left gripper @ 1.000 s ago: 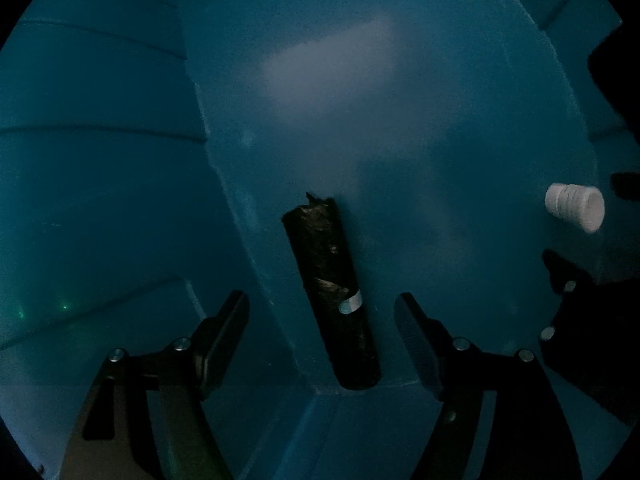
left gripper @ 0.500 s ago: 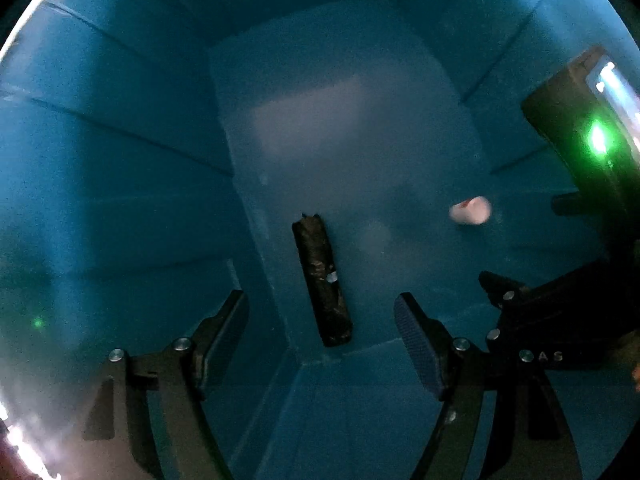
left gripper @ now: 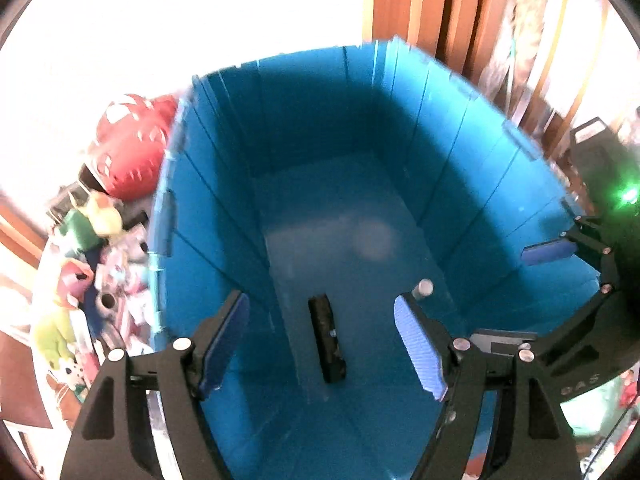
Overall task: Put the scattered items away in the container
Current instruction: 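Open both tools to drop the black roll and white bottle in the crate, then lift both tools out of the crate and back toward the pile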
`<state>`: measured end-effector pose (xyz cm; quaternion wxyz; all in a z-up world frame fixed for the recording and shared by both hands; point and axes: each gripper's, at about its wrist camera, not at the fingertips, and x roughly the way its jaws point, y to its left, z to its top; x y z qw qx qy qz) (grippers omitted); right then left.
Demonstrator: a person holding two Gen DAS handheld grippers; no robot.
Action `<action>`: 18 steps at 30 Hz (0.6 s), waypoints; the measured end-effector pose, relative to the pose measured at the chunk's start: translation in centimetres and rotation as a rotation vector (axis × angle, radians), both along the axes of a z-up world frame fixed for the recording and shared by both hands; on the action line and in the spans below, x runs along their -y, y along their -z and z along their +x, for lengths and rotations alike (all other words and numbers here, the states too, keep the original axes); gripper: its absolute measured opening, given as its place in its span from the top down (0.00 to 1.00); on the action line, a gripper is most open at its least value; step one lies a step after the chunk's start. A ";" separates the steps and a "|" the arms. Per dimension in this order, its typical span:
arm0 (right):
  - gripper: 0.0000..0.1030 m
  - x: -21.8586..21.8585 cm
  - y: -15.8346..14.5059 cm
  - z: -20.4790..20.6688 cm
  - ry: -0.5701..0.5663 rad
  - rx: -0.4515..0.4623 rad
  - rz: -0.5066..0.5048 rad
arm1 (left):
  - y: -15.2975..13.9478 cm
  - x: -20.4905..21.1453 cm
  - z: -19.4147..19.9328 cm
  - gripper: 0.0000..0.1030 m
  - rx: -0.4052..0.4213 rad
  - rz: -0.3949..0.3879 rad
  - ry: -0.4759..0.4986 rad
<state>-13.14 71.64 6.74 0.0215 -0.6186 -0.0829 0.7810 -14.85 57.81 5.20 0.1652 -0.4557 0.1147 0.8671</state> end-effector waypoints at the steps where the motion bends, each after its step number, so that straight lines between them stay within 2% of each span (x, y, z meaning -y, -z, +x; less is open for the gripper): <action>1: 0.01 0.6 -0.9 0.8 -0.010 -0.052 -0.002 | -0.5 0.3 0.9 0.27 -0.040 0.007 -0.005; 4: 0.01 2.0 -3.0 2.9 -0.043 -0.161 -0.021 | -1.4 0.9 3.1 0.27 -0.101 0.034 -0.021; 7: 0.01 3.4 -4.3 5.2 -0.096 -0.229 -0.033 | -2.0 1.6 5.6 0.27 -0.131 0.046 -0.032; 11: 0.00 4.3 -5.3 7.7 -0.180 -0.248 -0.065 | -2.6 2.2 7.8 0.27 -0.141 0.053 -0.054; 18: 0.00 5.9 -5.2 10.2 -0.186 -0.287 -0.070 | -2.9 4.7 11.1 0.27 -0.154 0.085 -0.081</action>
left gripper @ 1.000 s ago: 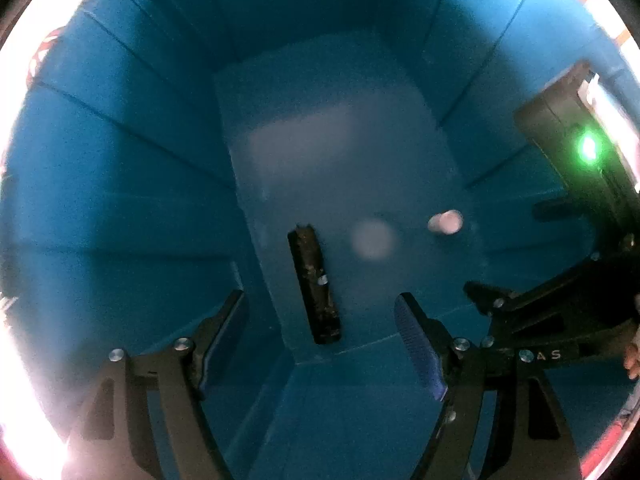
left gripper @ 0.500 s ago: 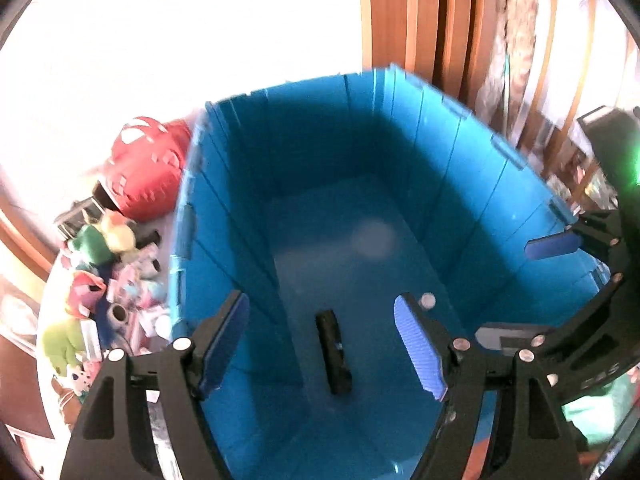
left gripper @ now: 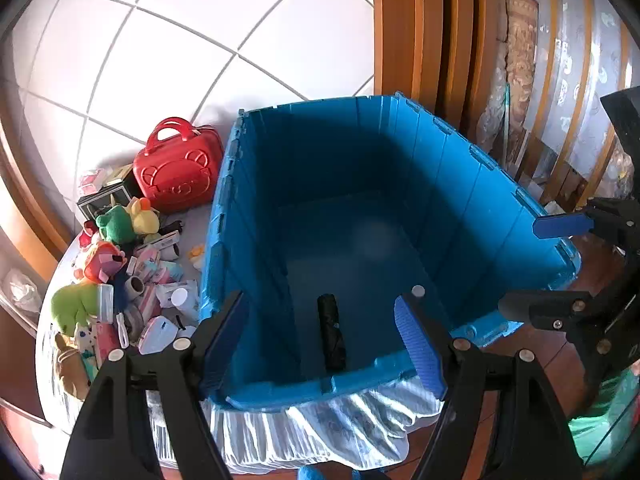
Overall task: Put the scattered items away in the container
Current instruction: 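Lift both tools out of the crate and back toward the pile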
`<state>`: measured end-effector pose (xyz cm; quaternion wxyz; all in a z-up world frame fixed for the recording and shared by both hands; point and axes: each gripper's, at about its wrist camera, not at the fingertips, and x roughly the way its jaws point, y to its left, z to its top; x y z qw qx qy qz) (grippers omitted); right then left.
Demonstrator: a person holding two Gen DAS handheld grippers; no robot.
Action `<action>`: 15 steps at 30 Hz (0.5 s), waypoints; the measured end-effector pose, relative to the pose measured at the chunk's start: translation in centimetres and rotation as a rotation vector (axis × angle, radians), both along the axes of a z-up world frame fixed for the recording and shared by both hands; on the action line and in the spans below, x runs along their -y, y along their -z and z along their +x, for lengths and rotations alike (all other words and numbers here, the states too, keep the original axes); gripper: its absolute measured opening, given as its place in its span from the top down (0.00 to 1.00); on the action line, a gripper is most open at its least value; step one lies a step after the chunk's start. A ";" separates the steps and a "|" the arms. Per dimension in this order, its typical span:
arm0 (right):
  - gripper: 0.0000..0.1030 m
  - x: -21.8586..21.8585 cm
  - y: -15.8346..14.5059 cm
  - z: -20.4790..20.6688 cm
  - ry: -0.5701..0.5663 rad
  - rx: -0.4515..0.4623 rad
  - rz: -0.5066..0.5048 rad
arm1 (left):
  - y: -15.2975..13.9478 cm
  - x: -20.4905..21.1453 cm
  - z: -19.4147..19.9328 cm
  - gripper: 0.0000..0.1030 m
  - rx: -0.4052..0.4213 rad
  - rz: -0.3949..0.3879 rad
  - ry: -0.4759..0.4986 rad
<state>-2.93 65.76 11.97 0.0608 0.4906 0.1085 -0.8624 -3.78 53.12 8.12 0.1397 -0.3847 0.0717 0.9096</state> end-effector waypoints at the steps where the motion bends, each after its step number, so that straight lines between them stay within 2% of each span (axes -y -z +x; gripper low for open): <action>1: 0.00 0.5 -0.1 0.4 -0.003 -0.004 -0.001 | -0.1 0.5 0.3 0.27 -0.005 0.010 -0.001; 5: 0.00 2.6 0.2 1.4 0.007 -0.026 -0.022 | -0.5 3.4 1.8 0.27 -0.040 0.028 -0.013; 9: 0.00 6.8 1.1 2.0 -0.002 -0.057 -0.059 | -0.3 8.7 3.8 0.27 -0.064 0.028 -0.046; 15: 0.00 16.7 1.8 2.9 -0.060 -0.120 -0.129 | 1.0 21.7 7.3 0.27 -0.078 0.020 -0.176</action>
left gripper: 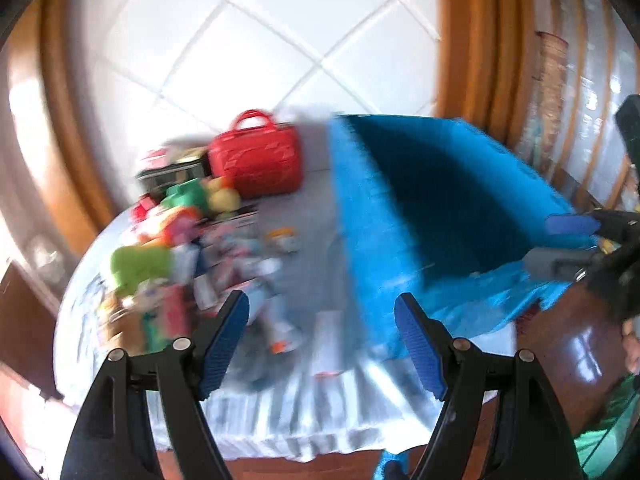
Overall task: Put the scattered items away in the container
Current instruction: 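Lift both tools out of the crate and back toward the pile, then grasp the orange-green medicine box with left tool while right tool grasps grey plush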
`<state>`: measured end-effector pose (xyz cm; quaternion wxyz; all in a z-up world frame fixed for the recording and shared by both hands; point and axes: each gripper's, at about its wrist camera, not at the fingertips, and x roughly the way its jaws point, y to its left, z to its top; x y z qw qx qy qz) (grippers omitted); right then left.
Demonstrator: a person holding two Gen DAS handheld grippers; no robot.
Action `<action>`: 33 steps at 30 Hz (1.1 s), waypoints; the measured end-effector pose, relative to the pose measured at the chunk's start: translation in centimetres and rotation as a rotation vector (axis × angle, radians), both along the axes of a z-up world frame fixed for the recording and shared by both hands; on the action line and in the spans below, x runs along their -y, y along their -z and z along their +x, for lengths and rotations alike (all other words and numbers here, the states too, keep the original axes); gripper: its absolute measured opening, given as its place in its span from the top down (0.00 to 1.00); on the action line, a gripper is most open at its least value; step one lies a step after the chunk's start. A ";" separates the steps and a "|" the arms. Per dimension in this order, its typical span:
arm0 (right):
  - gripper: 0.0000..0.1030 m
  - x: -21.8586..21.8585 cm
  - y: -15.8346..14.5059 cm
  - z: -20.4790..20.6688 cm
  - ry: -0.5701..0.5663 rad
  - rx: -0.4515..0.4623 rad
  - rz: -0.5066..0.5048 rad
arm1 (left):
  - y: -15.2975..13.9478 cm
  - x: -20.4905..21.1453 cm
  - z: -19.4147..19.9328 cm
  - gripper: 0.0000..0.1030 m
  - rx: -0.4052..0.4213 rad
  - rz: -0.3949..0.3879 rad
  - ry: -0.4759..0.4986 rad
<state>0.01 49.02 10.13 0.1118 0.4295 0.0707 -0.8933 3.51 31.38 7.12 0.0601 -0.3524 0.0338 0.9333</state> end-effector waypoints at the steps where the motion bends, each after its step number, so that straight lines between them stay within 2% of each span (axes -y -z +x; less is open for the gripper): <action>1: 0.00 1.6 0.2 0.1 -0.011 -0.004 -0.011 | 0.2 2.1 0.4 0.27 -0.001 0.003 -0.025; 3: 0.00 5.2 0.8 0.2 -0.040 -0.002 -0.034 | 0.8 6.9 1.4 0.27 -0.019 0.013 -0.091; 6: 0.00 9.6 2.1 0.4 -0.073 0.007 -0.046 | 1.4 12.1 2.6 0.27 -0.049 -0.011 -0.185; 9: 0.00 12.7 3.6 0.2 -0.090 0.022 -0.056 | 2.3 15.7 2.9 0.27 -0.052 -0.028 -0.237; 13: 0.00 15.6 6.1 -1.2 -0.098 0.032 -0.047 | 4.1 18.5 2.8 0.27 -0.044 -0.017 -0.292; 18: 0.00 17.1 9.1 -3.3 -0.121 0.047 -0.063 | 7.2 19.0 0.6 0.27 -0.006 0.008 -0.276; 22: 0.00 17.3 11.9 -5.5 -0.115 0.051 -0.053 | 11.0 18.1 -1.9 0.27 0.037 0.034 -0.251; 25: 0.00 17.4 15.2 -7.3 -0.118 0.072 -0.024 | 14.5 17.5 -3.7 0.27 0.085 0.056 -0.249; 28: 0.00 17.1 18.7 -8.8 -0.089 0.119 -0.013 | 18.3 17.5 -5.5 0.27 0.157 0.045 -0.252; 33: 0.00 16.9 23.9 -10.7 -0.025 0.208 -0.005 | 22.9 18.8 -8.0 0.27 0.258 0.079 -0.241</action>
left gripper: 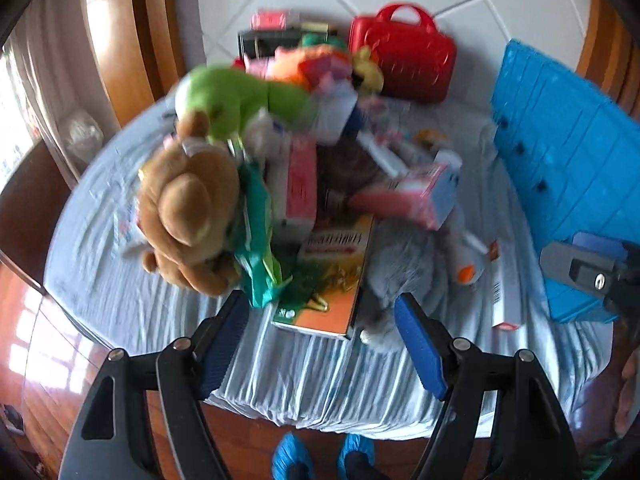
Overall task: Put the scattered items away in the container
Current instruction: 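Grasp the orange-green medicine box with left tool while right tool grasps grey plush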
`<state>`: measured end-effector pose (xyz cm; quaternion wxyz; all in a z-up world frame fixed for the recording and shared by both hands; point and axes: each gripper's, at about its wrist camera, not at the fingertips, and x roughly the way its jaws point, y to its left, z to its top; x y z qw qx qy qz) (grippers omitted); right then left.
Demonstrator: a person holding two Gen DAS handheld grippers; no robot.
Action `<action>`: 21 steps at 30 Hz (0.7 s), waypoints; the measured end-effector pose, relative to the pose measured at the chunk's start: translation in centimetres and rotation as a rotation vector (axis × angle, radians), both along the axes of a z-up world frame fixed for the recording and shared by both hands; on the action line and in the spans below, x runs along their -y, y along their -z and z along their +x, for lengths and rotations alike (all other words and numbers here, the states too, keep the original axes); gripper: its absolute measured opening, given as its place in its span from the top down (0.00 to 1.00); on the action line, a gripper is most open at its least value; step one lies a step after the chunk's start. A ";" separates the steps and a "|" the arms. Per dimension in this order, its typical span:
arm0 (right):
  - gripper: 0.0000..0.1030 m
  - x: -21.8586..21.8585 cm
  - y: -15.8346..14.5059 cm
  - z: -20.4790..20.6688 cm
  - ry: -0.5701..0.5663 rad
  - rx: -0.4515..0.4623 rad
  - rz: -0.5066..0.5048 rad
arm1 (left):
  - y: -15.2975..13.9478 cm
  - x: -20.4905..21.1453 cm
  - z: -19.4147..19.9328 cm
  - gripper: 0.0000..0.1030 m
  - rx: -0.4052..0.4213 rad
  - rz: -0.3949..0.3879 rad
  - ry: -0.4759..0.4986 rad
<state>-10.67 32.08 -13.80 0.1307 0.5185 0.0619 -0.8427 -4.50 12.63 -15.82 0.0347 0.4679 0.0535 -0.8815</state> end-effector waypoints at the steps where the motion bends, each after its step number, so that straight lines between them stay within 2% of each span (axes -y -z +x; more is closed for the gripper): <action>1: 0.00 0.1 0.9 -0.3 0.013 0.015 0.003 | 0.9 0.1 -0.6 0.27 0.015 0.002 0.008; 8: 0.00 1.0 6.4 -2.3 0.150 0.058 0.035 | 5.3 1.0 -4.0 0.27 0.078 -0.016 0.121; 12: 0.00 2.0 9.0 -3.3 0.225 0.069 -0.003 | 6.5 1.1 -5.4 0.27 0.078 0.032 0.194; 14: 0.10 2.6 9.6 -3.4 0.258 0.063 0.018 | 6.8 0.2 -5.8 0.27 0.085 0.037 0.242; 15: 0.25 2.8 9.7 -3.3 0.272 0.058 0.032 | 6.9 0.0 -6.0 0.27 0.091 0.053 0.252; 16: 0.34 3.0 9.8 -3.3 0.284 0.060 0.042 | 6.9 0.0 -6.0 0.27 0.095 0.071 0.258; 18: 0.34 3.2 10.1 -3.5 0.294 0.075 0.052 | 7.2 0.3 -6.0 0.27 0.101 0.113 0.272; 21: 0.34 3.9 12.0 -4.2 0.282 0.136 0.038 | 7.8 0.4 -6.2 0.27 0.112 0.099 0.317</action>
